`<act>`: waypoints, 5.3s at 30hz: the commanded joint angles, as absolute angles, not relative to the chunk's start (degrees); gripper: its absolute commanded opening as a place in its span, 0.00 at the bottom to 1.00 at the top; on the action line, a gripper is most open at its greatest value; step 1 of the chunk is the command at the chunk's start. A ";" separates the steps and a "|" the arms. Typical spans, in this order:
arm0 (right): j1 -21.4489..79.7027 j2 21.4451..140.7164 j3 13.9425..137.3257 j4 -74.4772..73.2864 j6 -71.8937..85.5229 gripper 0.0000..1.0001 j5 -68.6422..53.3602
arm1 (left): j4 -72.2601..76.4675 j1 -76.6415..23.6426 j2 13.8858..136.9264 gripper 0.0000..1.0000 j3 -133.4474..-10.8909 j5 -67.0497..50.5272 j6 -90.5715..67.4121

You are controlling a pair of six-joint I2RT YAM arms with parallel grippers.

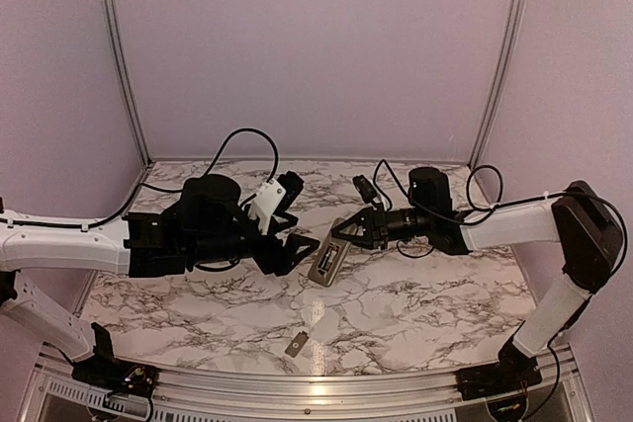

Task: Load the batteries into the remote control
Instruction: Load the battery into the battery compartment, then pass from the right arm to the left

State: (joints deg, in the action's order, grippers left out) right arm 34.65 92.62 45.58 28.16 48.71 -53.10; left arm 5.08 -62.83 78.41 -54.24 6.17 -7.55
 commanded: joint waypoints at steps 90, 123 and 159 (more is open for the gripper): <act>44.14 97.42 58.42 6.95 33.30 0.00 -58.43 | -15.72 -71.52 96.37 0.07 -60.68 5.94 37.22; 39.89 95.12 55.83 6.99 32.65 0.00 -55.79 | 3.21 -73.48 79.91 0.52 -52.84 23.97 24.72; 40.67 87.91 57.44 11.69 33.38 0.00 -52.29 | 6.59 -64.32 84.77 0.69 -52.81 6.32 -21.25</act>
State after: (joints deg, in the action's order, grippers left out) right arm 40.14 89.56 55.37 9.61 32.93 -52.14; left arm 8.69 -65.52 83.37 -51.18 7.44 -19.51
